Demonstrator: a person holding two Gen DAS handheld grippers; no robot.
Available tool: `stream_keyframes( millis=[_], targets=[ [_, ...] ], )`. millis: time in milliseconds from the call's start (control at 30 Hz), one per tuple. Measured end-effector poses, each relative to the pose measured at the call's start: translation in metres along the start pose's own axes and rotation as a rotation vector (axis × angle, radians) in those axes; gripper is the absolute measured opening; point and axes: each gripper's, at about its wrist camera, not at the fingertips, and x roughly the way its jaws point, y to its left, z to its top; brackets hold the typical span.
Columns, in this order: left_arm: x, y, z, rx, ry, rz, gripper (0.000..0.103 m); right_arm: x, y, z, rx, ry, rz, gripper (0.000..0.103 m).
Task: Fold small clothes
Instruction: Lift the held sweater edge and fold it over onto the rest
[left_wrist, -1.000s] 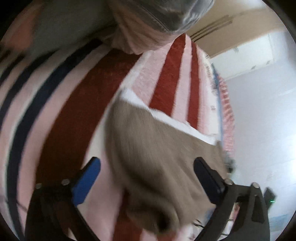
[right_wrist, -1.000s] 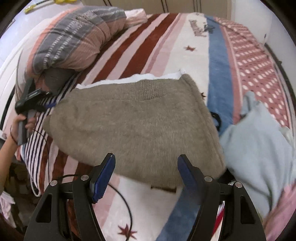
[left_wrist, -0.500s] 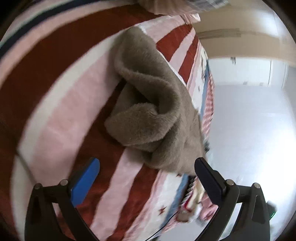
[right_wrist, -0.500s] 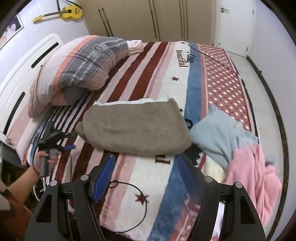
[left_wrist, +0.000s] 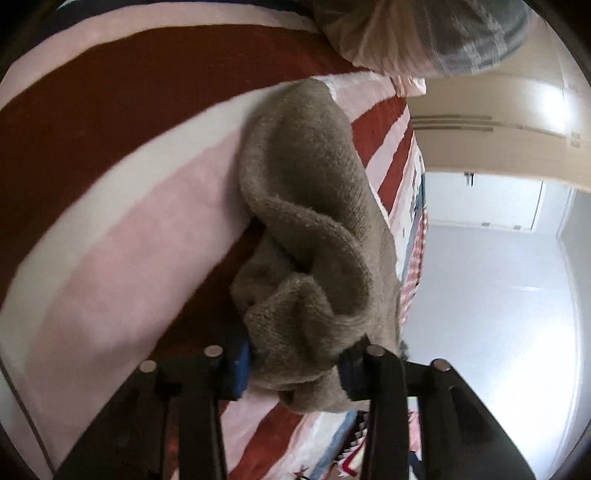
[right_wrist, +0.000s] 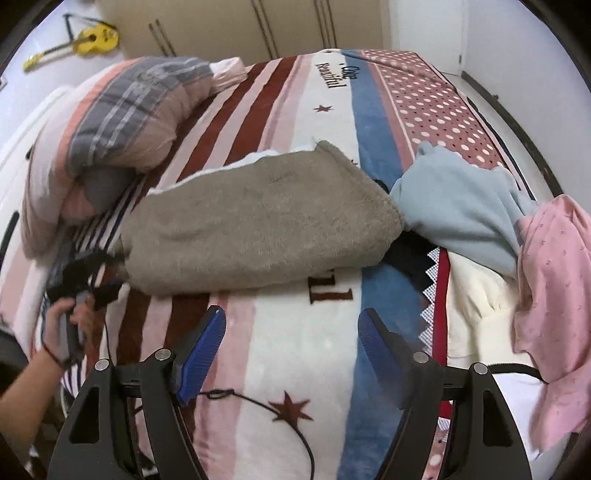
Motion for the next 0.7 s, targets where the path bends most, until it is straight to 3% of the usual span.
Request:
stream_keyframes(
  millis=[167, 433, 500, 600, 667, 700],
  targets=[
    [-0.036, 0.001, 0.008, 0.03, -0.029, -0.007, 0.025, -0.001, -0.006, 0.011, 0.019, -0.026, -0.01, 0.071],
    [-0.056, 0.015, 0.018, 0.108, -0.041, 0.134, 0.019, 0.012, -0.016, 0.027, 0.029, -0.043, -0.025, 0.071],
    [-0.07, 0.023, 0.02, 0.105, -0.085, 0.176, 0.01, 0.017, -0.017, 0.031, 0.025, -0.041, -0.042, 0.071],
    [-0.083, 0.027, 0.022, 0.098, -0.076, 0.173, 0.011, 0.022, -0.018, 0.034, 0.031, -0.03, -0.055, 0.071],
    [-0.076, 0.021, 0.023, 0.111, -0.033, 0.146, 0.02, 0.025, -0.019, 0.033, 0.031, -0.023, -0.064, 0.071],
    [-0.073, 0.018, 0.02, 0.107, -0.001, 0.105, 0.049, 0.025, -0.019, 0.033, 0.031, -0.022, -0.065, 0.071]
  ],
)
